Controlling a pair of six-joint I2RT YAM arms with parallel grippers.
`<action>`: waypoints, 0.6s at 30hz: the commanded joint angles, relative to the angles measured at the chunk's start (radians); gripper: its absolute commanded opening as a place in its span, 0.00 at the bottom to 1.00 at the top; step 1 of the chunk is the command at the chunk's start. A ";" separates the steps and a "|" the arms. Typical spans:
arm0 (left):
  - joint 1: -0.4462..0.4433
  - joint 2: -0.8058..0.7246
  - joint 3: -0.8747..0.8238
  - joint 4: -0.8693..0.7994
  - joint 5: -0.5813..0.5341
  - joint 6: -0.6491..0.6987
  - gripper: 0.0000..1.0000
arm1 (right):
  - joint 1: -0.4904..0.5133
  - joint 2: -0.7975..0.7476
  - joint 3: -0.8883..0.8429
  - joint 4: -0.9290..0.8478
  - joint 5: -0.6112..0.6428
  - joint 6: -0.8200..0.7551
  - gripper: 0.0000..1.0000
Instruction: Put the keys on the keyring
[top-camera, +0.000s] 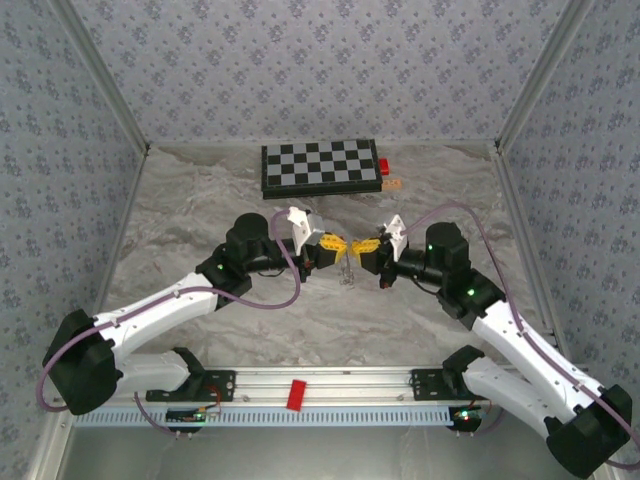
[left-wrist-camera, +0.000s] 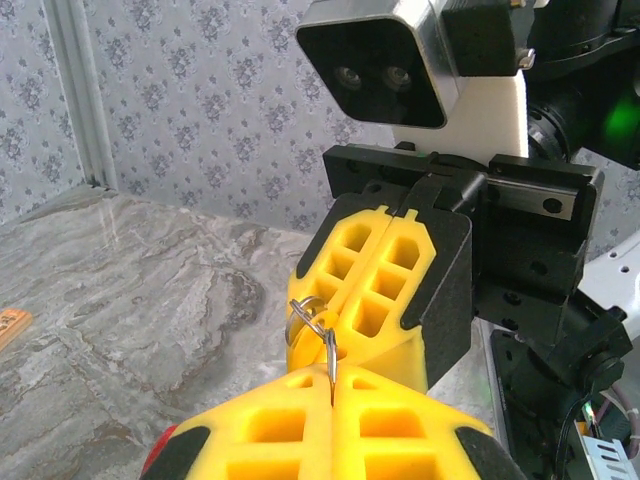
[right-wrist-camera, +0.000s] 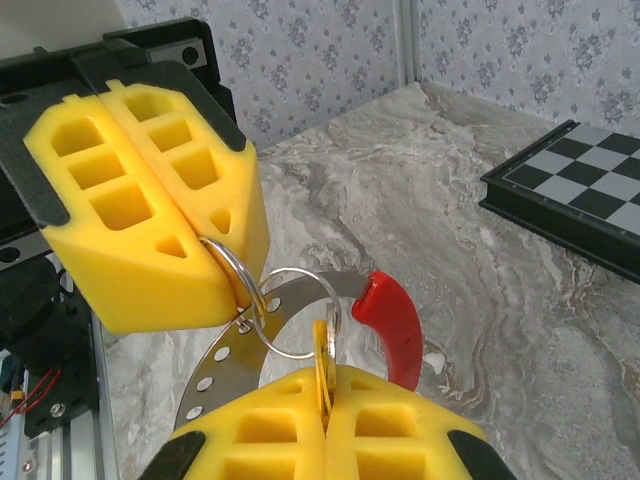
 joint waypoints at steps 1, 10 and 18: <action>-0.006 0.009 0.024 0.008 0.027 0.020 0.00 | 0.003 0.003 0.041 -0.055 -0.016 -0.032 0.00; -0.006 0.047 0.041 -0.010 0.030 0.029 0.00 | 0.033 0.025 0.078 -0.106 -0.007 -0.069 0.00; -0.003 0.042 0.029 -0.030 0.010 0.042 0.00 | 0.022 -0.004 0.073 -0.127 0.031 -0.078 0.00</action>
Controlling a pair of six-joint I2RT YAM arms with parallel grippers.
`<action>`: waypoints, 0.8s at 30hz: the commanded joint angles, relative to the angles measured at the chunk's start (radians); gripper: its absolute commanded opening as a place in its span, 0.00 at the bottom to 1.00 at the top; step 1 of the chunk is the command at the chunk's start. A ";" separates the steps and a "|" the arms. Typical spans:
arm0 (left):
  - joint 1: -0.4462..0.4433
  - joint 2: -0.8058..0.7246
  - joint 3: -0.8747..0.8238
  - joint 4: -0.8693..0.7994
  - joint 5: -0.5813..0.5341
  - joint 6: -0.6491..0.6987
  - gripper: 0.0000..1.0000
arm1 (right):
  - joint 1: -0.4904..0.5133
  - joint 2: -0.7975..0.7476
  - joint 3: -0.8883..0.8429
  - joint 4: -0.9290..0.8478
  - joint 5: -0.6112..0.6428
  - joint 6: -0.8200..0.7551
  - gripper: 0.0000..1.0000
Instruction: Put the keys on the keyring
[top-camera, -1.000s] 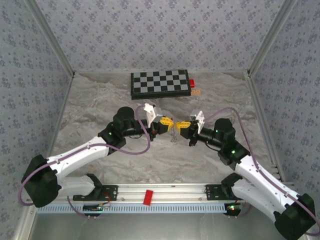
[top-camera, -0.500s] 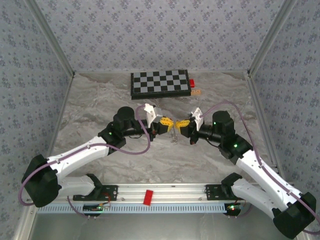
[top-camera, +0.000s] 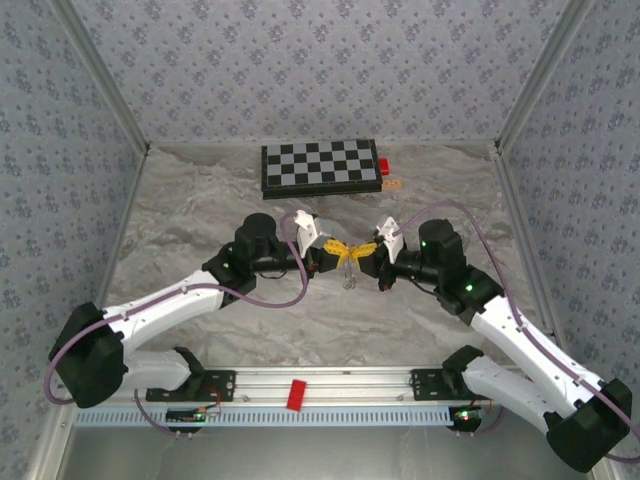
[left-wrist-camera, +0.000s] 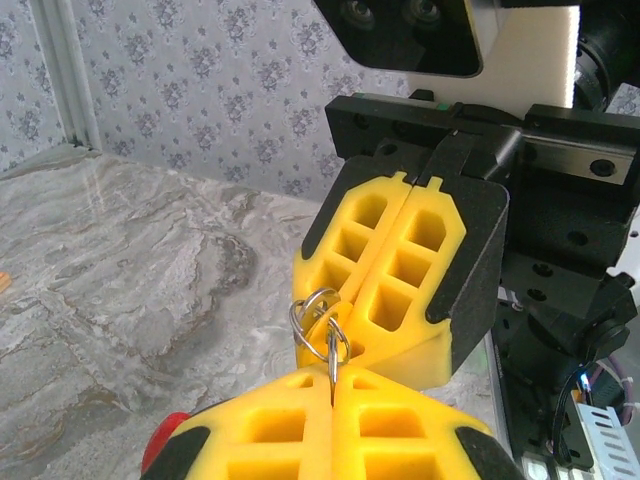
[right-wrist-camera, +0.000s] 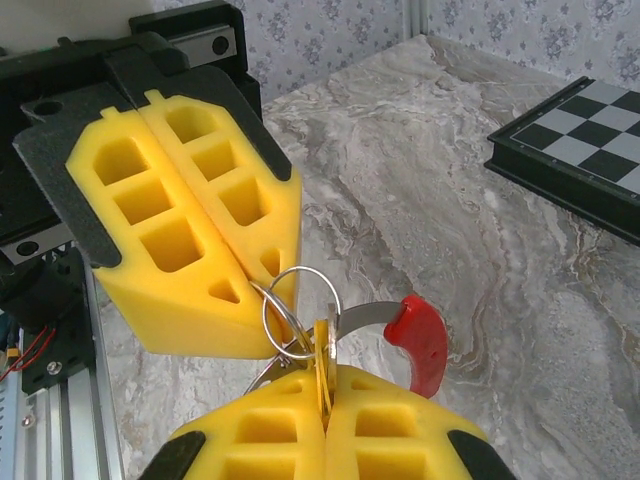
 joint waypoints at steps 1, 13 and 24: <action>-0.003 -0.006 0.024 0.002 -0.010 0.024 0.00 | -0.006 -0.043 0.030 -0.020 0.015 -0.018 0.00; 0.024 -0.015 0.003 0.003 -0.029 -0.010 0.39 | -0.046 -0.070 0.049 -0.053 0.057 -0.024 0.00; 0.052 -0.142 -0.063 0.020 -0.119 -0.066 0.74 | -0.048 0.034 0.099 -0.056 0.083 -0.034 0.00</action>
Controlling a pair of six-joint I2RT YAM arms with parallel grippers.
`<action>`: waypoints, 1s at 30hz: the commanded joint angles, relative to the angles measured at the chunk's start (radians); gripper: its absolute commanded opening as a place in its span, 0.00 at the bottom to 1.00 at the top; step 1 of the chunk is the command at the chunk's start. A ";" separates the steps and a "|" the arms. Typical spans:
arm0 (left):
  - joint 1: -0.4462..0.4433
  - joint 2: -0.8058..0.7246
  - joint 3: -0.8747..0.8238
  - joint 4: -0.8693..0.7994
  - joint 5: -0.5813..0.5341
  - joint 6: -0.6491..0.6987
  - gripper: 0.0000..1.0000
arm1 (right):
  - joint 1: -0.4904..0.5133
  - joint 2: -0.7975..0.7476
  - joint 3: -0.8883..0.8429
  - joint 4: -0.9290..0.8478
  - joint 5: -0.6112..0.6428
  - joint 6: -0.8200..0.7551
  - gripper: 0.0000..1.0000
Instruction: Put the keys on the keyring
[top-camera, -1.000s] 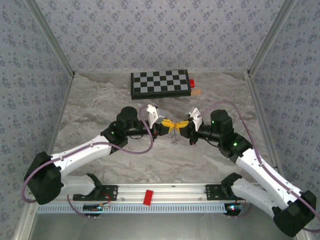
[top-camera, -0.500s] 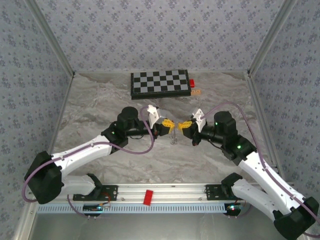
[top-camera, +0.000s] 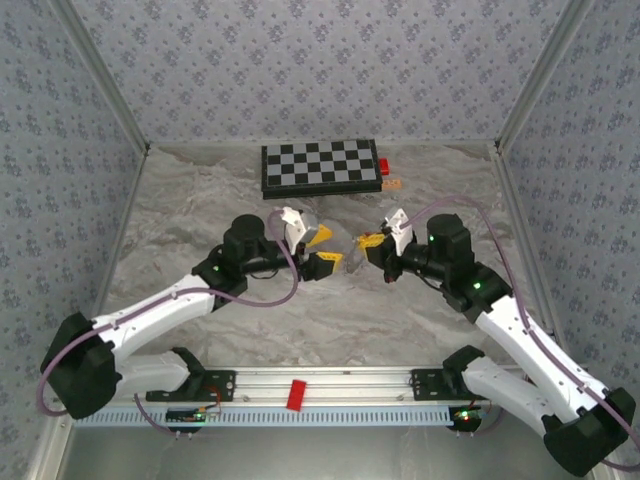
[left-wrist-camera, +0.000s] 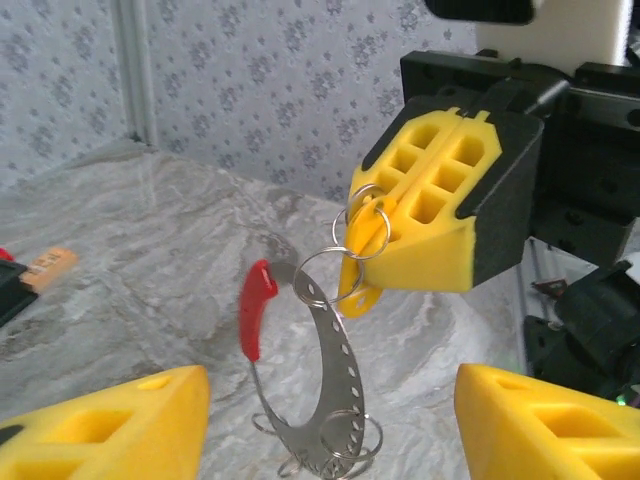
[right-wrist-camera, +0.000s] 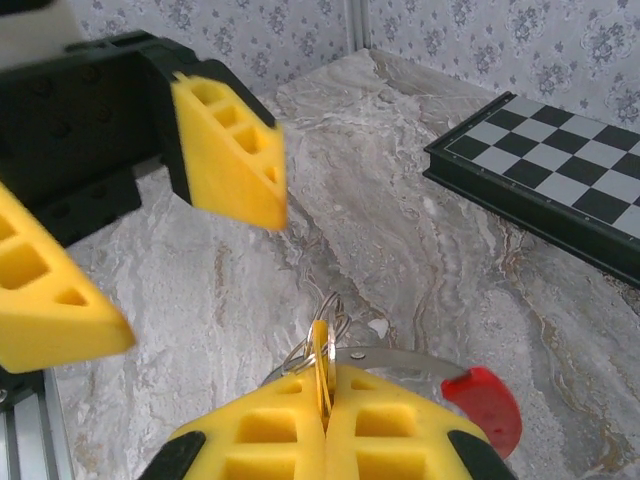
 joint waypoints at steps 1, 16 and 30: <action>0.010 -0.071 -0.015 0.016 -0.065 -0.025 0.77 | 0.000 0.047 0.037 0.021 0.015 -0.013 0.00; 0.038 -0.424 -0.183 -0.018 -0.494 -0.106 1.00 | 0.085 0.563 0.275 0.228 0.025 -0.042 0.00; 0.049 -0.663 -0.267 -0.110 -0.668 -0.118 1.00 | 0.065 1.028 0.688 0.236 -0.002 -0.084 0.00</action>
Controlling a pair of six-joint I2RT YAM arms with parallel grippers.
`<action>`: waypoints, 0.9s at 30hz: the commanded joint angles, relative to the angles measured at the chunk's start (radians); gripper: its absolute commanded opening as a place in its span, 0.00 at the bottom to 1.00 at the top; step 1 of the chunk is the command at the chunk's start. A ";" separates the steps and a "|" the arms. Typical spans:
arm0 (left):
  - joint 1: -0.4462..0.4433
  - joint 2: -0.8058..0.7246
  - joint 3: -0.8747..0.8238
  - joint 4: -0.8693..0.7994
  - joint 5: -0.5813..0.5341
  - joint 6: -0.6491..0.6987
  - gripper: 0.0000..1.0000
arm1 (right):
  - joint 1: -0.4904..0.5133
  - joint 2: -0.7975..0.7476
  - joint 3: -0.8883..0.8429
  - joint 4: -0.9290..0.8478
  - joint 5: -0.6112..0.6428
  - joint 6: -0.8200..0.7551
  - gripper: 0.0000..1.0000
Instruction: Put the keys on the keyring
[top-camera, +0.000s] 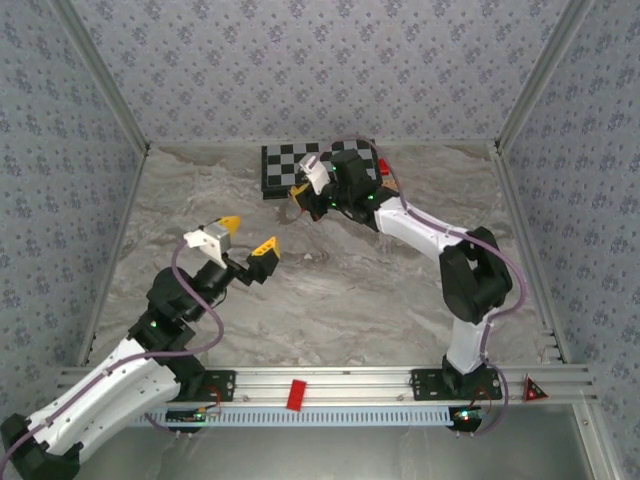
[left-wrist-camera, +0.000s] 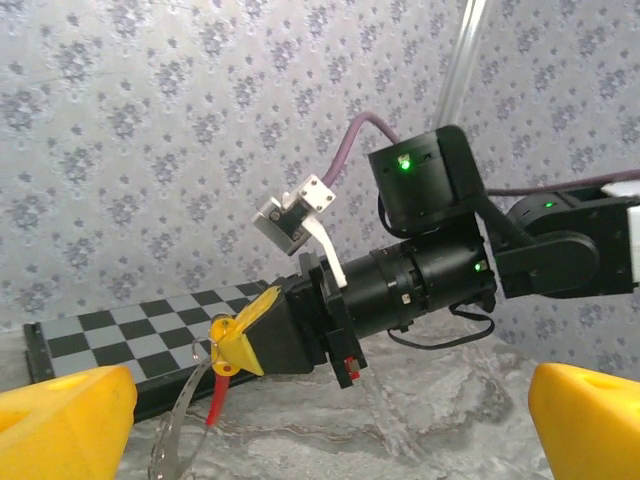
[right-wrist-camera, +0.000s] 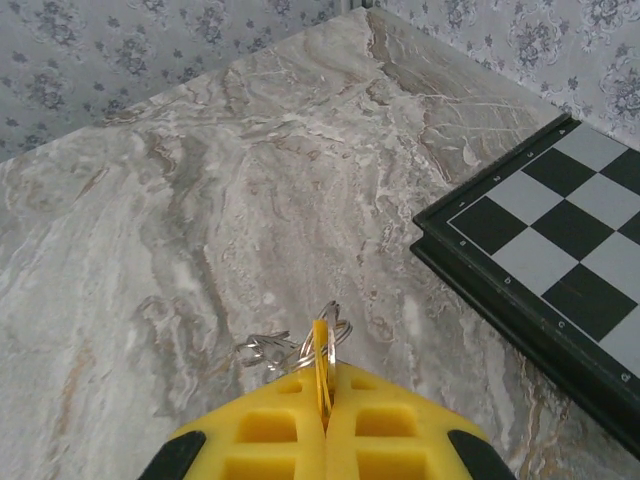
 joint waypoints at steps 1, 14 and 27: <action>0.007 -0.039 -0.004 -0.032 -0.061 -0.007 1.00 | -0.004 0.032 0.025 0.019 -0.028 -0.009 0.00; 0.010 -0.047 -0.040 -0.005 -0.074 -0.013 1.00 | 0.022 -0.098 -0.241 0.142 0.019 0.031 0.00; 0.016 -0.012 -0.046 0.024 -0.048 -0.023 1.00 | -0.024 -0.222 -0.467 0.119 0.072 0.044 0.00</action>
